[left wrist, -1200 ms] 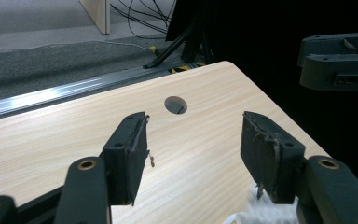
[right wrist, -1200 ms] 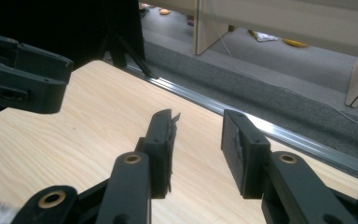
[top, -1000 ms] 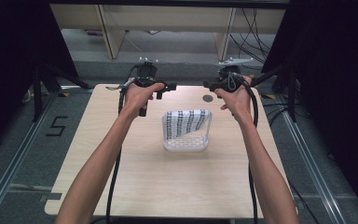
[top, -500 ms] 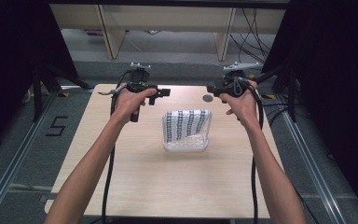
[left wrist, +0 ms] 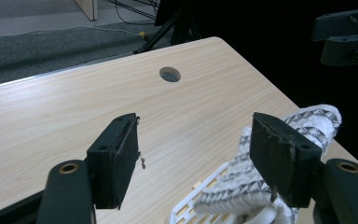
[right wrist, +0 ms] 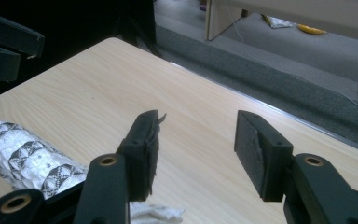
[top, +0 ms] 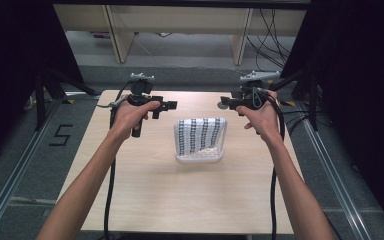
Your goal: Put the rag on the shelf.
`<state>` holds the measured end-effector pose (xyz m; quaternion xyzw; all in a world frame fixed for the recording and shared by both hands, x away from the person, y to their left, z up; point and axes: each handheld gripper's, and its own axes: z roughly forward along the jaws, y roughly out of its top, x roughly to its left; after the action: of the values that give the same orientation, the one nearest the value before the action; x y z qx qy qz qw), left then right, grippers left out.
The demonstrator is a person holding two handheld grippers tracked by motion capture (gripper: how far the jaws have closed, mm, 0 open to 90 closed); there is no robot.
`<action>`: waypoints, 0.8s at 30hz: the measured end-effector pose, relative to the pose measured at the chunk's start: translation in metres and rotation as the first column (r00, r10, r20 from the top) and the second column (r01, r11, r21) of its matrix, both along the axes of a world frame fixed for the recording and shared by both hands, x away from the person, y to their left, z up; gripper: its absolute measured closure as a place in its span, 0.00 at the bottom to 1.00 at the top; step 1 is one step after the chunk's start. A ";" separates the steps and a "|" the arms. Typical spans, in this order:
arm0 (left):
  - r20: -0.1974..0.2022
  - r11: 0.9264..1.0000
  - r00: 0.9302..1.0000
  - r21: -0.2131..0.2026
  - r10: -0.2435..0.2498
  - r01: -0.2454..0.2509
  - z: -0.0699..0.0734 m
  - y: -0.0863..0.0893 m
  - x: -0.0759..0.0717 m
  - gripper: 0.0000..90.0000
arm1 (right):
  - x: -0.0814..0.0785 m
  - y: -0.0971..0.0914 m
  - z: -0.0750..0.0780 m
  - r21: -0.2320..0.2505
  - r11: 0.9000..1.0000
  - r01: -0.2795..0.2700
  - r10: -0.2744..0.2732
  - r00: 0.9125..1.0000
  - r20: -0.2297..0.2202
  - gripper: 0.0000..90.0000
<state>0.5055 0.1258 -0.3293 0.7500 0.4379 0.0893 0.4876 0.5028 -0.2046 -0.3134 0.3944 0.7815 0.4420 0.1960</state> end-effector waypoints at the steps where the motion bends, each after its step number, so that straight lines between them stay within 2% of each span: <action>1: 0.001 1.000 1.000 0.007 -0.007 0.007 0.000 0.001 -0.001 0.36 | -0.002 0.000 0.001 0.001 1.000 0.014 -0.014 1.000 -0.013 0.56; 3: 0.006 1.000 1.000 0.003 0.002 -0.002 0.000 0.001 -0.003 0.36 | -0.002 -0.001 0.001 -0.001 1.000 0.009 -0.009 1.000 -0.003 0.56; 6: 0.006 1.000 1.000 0.019 -0.016 0.016 0.000 0.004 -0.007 0.36 | -0.004 -0.001 0.000 0.012 1.000 0.007 -0.007 1.000 -0.003 0.56; 8: 0.008 1.000 1.000 0.011 -0.014 0.014 -0.001 0.004 -0.009 0.36 | -0.006 -0.002 0.000 0.015 1.000 0.012 -0.012 1.000 -0.008 0.55; 10: 0.010 1.000 1.000 0.005 -0.016 0.016 -0.002 0.005 -0.011 0.36 | -0.007 -0.003 -0.001 0.014 1.000 0.009 -0.009 1.000 0.008 0.55; 11: 0.010 1.000 1.000 0.006 -0.017 0.017 -0.002 0.005 -0.012 0.36 | -0.009 -0.002 0.000 0.026 1.000 0.009 -0.008 1.000 -0.014 0.54; 12: 0.012 1.000 1.000 0.008 -0.021 0.021 -0.002 0.005 -0.013 0.36 | -0.009 -0.002 -0.001 0.027 1.000 0.005 -0.005 1.000 0.001 0.54; 13: 0.016 1.000 1.000 0.011 -0.021 0.020 -0.002 0.005 -0.014 0.36 | -0.010 -0.002 0.000 0.032 0.999 0.006 -0.006 1.000 -0.002 0.54; 14: 0.020 1.000 1.000 0.010 -0.015 0.015 -0.001 0.005 -0.016 0.36 | -0.010 -0.003 0.000 0.029 1.000 -0.011 0.011 1.000 0.009 0.54; 15: 0.018 1.000 1.000 0.008 -0.025 0.025 -0.001 0.006 -0.017 0.36 | -0.013 -0.002 0.002 0.032 0.999 0.001 -0.001 1.000 -0.003 0.53; 16: 0.020 1.000 0.999 0.006 -0.025 0.025 0.000 0.006 -0.019 0.36 | -0.013 -0.003 0.001 0.026 0.999 -0.020 0.019 1.000 0.023 0.52; 17: 0.022 1.000 0.999 0.007 -0.029 0.029 0.001 0.005 -0.021 0.36 | -0.016 -0.002 0.003 0.029 1.000 -0.006 0.006 1.000 0.003 0.50; 20: 0.027 0.999 0.999 0.009 -0.040 0.040 0.002 0.004 -0.027 0.36 | -0.019 -0.002 0.004 0.035 0.999 -0.023 0.023 1.000 0.014 0.48; 21: 0.023 0.999 0.998 0.008 -0.054 0.054 0.002 0.004 -0.029 0.35 | -0.020 -0.002 0.004 0.041 0.999 -0.013 0.012 1.000 0.023 0.48; 23: 0.023 0.998 0.998 0.005 -0.063 0.063 0.002 0.003 -0.032 0.35 | -0.024 -0.001 0.005 0.053 0.998 -0.027 0.026 1.000 0.005 0.47; 24: 0.021 0.998 0.997 0.007 -0.069 0.069 0.002 0.002 -0.034 0.34 | -0.026 -0.001 0.006 0.042 0.999 -0.033 0.032 0.999 0.014 0.46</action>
<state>0.4716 0.1282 -0.3272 0.7651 0.4064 0.0818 0.4926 0.4771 -0.2056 -0.3070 0.3827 0.7770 0.4640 0.1858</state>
